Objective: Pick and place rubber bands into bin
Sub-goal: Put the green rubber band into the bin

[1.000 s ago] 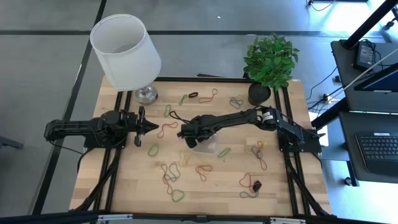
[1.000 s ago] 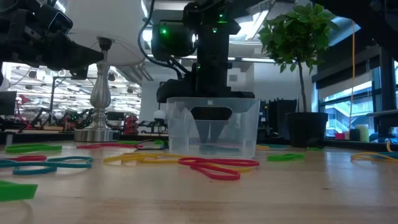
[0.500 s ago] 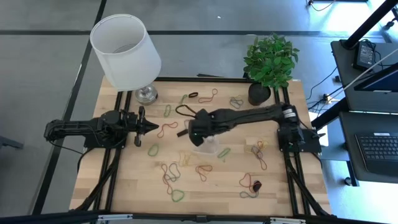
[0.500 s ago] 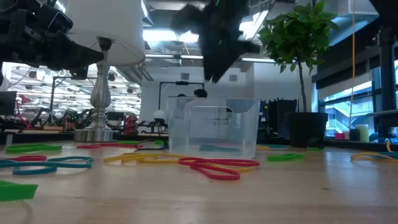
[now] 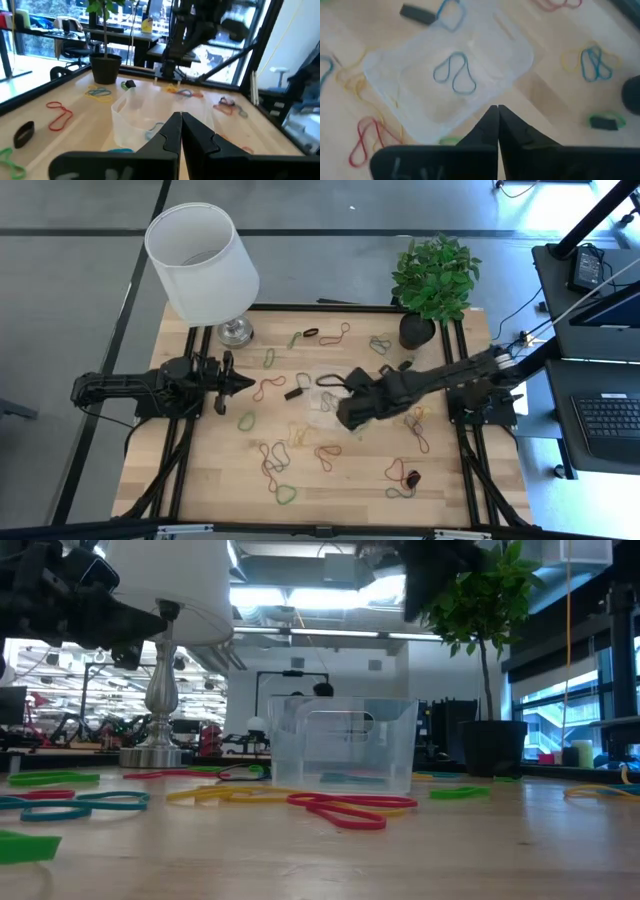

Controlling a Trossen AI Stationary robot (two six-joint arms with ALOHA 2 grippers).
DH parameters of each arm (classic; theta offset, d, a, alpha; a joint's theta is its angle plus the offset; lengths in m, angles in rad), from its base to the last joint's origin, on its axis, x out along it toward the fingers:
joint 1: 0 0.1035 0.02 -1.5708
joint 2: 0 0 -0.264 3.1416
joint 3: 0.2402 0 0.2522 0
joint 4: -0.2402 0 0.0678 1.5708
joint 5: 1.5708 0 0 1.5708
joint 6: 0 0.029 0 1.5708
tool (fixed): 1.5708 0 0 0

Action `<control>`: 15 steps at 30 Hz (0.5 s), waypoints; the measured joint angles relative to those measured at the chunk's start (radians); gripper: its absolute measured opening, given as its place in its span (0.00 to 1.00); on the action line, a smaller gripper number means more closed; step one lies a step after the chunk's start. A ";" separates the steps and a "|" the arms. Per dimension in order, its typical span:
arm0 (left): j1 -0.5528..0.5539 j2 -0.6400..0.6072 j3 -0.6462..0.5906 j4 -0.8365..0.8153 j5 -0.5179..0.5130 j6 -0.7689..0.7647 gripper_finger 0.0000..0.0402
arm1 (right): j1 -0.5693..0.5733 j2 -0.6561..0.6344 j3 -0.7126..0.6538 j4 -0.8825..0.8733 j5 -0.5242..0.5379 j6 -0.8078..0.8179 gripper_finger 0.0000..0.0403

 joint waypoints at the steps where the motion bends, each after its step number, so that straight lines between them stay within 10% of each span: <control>1: 0.000 0.000 0.000 0.008 -0.004 -0.019 0.02 | 0.016 -0.035 -0.060 0.042 -0.001 0.015 0.01; 15: 0.000 0.000 0.000 0.044 -0.017 -0.195 0.02 | 0.170 -0.510 -0.675 0.404 -0.060 0.024 0.01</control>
